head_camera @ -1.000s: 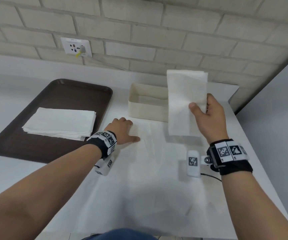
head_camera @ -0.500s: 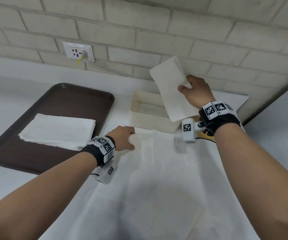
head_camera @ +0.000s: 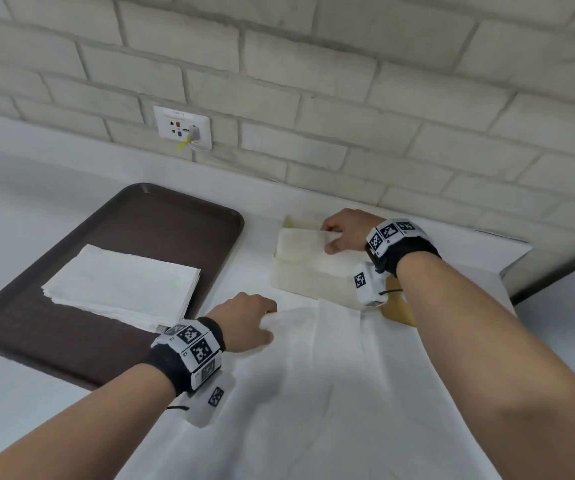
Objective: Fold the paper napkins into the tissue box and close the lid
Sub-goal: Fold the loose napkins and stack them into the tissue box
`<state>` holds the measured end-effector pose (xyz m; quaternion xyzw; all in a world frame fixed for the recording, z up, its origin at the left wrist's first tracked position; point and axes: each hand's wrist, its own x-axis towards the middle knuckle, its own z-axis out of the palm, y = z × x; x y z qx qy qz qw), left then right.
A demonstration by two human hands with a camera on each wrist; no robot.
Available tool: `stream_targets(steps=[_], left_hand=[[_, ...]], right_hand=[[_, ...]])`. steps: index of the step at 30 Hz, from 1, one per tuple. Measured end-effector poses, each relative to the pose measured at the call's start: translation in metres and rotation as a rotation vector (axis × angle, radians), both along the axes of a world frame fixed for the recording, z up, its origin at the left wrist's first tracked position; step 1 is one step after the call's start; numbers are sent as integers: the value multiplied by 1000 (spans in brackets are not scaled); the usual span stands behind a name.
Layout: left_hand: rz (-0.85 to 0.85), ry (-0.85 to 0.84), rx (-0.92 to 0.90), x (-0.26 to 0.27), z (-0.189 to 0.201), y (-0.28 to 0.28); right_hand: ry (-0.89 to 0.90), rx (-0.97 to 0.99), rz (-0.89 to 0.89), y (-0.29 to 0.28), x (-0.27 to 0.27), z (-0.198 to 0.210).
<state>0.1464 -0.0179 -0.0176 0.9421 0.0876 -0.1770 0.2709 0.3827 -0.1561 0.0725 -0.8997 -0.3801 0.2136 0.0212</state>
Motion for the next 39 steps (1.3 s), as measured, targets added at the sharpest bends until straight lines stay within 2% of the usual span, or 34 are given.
stream_targets(steps=[5,12,16,21,25,28,30,32,36,39], left_hand=[[36,-4,-28,1,2,3],[24,10,-15,3,6,-1],[13,9,-13,2,9,1],[20,-54,-57,1,14,5],[13,-129,-28,1,22,3],[13,-189,14,-1,33,5],[19,-237,23,-3,43,6],[12,-299,27,-7,54,7],[-8,-437,9,-12,71,8],[1,-504,19,-11,85,7]], right_hand=[[-29,-193,16,-9,16,-15],[32,-163,69,-8,19,-20],[2,-163,-1,-10,21,-15],[-175,-179,13,-21,17,-11],[-98,-329,63,-24,-2,-26],[-106,-325,81,-25,-6,-29],[-110,-251,64,-29,-9,-16],[-121,-80,6,-38,-15,4],[-71,486,-158,-67,-56,29],[-58,805,-266,-90,-93,24]])
